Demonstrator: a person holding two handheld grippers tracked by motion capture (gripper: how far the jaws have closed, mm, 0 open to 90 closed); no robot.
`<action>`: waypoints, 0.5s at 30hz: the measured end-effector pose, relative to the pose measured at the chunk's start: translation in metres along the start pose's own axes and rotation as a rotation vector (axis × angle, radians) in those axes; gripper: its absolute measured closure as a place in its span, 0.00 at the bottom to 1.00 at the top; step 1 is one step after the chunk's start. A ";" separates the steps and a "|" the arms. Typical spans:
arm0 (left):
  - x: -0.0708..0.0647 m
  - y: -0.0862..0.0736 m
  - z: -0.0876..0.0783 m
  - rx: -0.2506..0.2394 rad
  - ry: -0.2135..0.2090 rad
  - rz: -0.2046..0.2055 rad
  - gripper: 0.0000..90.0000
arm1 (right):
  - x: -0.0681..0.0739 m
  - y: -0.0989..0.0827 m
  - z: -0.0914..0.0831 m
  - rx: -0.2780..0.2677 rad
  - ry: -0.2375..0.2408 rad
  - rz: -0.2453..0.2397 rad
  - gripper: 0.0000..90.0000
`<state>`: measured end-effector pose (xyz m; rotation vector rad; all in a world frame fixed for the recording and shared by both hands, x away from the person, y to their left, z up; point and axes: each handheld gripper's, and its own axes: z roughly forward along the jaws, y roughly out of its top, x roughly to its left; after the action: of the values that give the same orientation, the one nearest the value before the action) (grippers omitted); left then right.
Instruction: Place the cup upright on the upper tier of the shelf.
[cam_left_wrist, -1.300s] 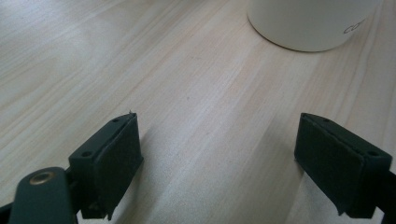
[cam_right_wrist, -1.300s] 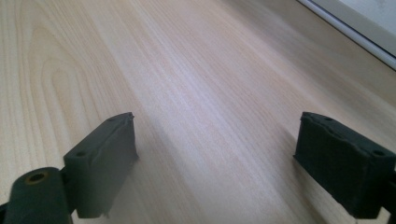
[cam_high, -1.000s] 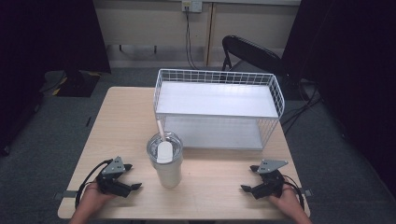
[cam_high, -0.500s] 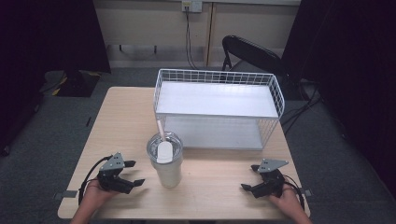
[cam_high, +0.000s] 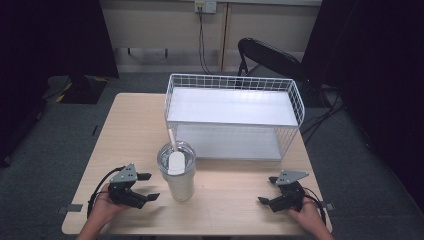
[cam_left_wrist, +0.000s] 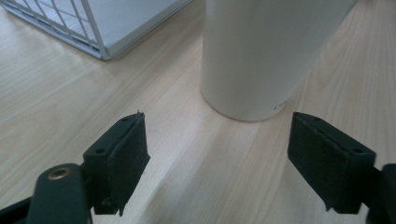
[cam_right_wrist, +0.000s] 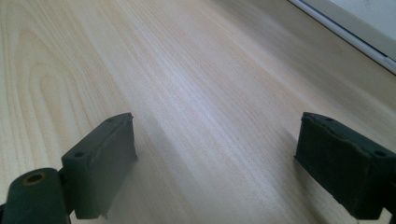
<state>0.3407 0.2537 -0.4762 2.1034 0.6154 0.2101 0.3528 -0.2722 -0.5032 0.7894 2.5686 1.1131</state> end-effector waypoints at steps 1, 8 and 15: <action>-0.001 0.000 0.001 -0.016 -0.008 -0.013 0.19 | 0.000 0.000 0.000 0.000 0.000 0.000 0.13; -0.009 0.005 0.008 0.020 -0.034 0.011 0.26 | 0.000 0.000 0.000 0.000 0.000 0.000 0.13; -0.014 0.012 0.012 0.004 -0.052 0.030 0.26 | 0.000 0.000 0.000 0.000 0.000 0.000 0.13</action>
<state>0.3368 0.2324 -0.4719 2.1165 0.5541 0.1699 0.3528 -0.2722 -0.5032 0.7892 2.5685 1.1127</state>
